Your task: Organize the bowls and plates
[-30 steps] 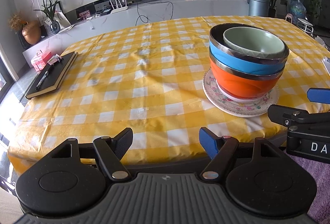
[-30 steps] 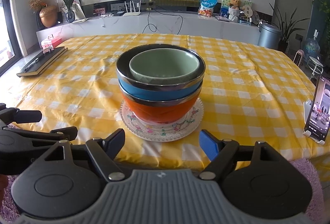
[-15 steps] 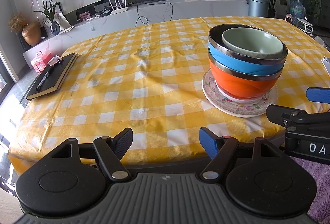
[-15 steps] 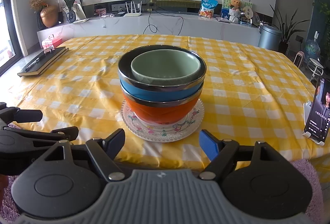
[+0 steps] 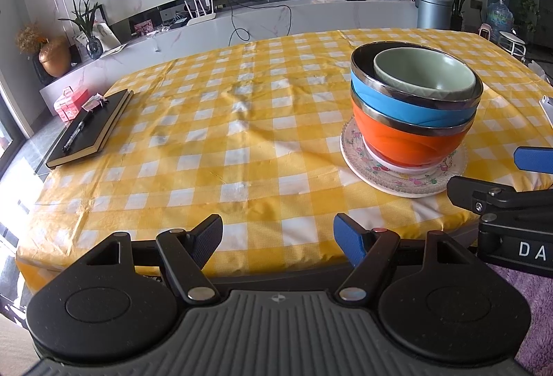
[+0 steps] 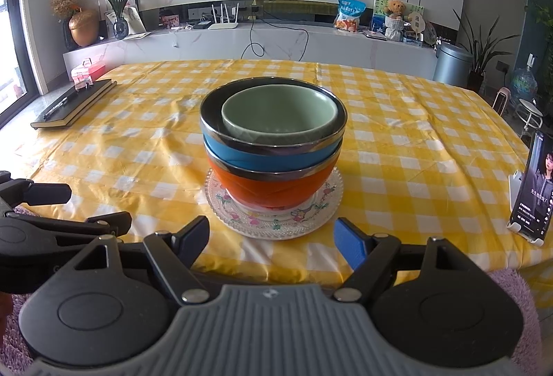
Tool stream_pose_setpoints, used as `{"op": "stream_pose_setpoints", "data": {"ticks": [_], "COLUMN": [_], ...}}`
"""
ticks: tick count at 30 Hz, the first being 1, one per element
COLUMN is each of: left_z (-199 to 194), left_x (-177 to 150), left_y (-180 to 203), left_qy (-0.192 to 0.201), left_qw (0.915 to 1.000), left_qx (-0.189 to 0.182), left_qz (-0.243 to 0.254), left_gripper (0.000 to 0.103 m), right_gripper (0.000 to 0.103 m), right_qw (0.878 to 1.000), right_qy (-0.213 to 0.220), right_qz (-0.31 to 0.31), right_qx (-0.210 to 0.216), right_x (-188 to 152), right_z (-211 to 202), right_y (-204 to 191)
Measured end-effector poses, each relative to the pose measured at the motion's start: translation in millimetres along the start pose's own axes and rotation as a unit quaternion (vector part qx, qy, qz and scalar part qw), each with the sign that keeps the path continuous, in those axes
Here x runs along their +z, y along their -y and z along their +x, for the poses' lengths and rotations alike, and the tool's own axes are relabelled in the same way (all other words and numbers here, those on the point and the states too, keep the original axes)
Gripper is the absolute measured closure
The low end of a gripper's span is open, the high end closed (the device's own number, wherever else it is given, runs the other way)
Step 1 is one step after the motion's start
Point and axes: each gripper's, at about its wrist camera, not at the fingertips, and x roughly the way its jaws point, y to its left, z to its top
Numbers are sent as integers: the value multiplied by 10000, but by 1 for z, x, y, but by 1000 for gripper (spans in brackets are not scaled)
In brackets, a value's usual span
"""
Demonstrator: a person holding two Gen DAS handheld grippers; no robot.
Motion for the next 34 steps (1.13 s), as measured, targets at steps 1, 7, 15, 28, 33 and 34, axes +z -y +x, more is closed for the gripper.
{"op": "stream_pose_setpoints", "data": {"ticks": [1,7,15,28,33,34], "left_z": [0,0,-1,-2,-5,-5], "left_x": [0,0,0,0,1,1], "left_y": [0,0,0,0,0,0], "left_qy": [1,6,12,27,88,83], "left_qw": [10000,10000,10000,10000,9999,9999], "left_qx": [3,-6,-9,-20,-62,-53], "left_qz": [-2,0,1,2,-45,-42], "left_gripper": [17,17,17,17,17,17], "right_gripper": [25,25,22,19,18,18], "right_qw": [10000,10000,10000,10000,10000,10000], "right_qy": [1,-3,-8,-23,-32,-34], "right_qz": [1,-3,-41,-62,-72,-71], "right_qx": [0,2,17,21,24,25], "right_x": [0,0,0,0,0,0], "right_z": [0,0,-1,0,1,1], "right_y": [0,0,-1,-1,-1,-1]}}
